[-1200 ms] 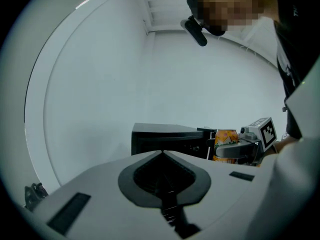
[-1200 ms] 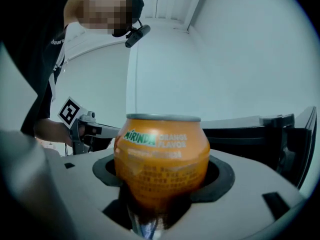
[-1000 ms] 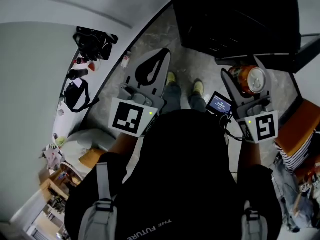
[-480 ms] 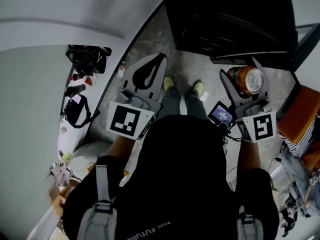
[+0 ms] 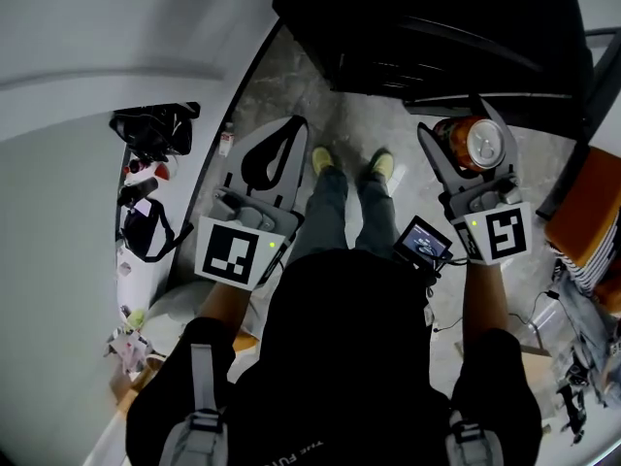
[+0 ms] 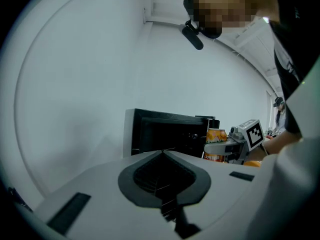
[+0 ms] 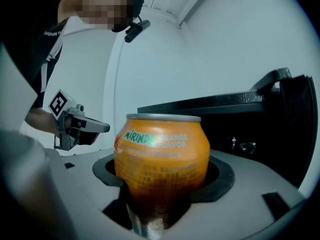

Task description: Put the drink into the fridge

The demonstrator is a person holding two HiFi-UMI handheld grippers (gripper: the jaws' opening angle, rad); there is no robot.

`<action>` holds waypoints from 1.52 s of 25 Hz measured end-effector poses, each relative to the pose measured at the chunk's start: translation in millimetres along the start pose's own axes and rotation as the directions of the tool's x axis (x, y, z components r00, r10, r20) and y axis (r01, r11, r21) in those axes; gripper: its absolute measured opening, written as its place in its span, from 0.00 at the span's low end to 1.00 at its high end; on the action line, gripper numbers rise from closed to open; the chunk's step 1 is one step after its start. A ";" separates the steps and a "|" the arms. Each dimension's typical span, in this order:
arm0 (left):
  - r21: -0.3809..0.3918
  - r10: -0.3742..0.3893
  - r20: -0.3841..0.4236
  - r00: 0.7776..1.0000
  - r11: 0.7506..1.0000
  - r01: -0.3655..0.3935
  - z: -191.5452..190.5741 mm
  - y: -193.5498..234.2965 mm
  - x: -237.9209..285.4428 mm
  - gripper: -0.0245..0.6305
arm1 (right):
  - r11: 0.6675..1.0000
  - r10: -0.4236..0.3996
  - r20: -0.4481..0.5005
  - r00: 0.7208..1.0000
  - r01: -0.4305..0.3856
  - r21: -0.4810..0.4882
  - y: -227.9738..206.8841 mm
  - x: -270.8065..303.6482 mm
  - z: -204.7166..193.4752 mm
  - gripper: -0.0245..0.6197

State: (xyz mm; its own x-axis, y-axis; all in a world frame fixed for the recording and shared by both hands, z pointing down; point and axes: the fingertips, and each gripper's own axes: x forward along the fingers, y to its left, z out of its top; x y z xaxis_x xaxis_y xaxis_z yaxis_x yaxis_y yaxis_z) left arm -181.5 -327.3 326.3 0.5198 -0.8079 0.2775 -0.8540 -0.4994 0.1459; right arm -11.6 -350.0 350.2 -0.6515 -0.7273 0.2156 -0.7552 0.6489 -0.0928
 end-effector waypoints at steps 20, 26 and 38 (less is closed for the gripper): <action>0.026 0.058 0.001 0.998 0.998 -0.058 -62.5 20.6 24.7 0.06 | 0.997 -0.058 -0.025 0.998 0.056 -0.052 -55.8 57.0 -78.1 0.57; 0.038 0.079 -0.013 0.997 0.996 -0.078 -70.0 23.9 31.7 0.06 | 0.996 -0.076 -0.034 0.997 0.075 -0.047 -68.5 69.3 -97.4 0.57; 0.038 0.111 -0.038 0.993 0.993 -0.109 -93.8 37.5 37.5 0.06 | 0.993 -0.097 -0.035 0.995 0.094 -0.076 -85.2 112.1 -124.9 0.57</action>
State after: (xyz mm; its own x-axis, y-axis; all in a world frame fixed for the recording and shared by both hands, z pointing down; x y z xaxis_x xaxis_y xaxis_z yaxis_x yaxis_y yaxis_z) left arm -196.0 -347.0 431.3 0.4210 -0.8457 0.3280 -0.9043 -0.4196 0.0788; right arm -11.3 -458.9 503.7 -0.5721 -0.7787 0.2574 -0.8056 0.5924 0.0017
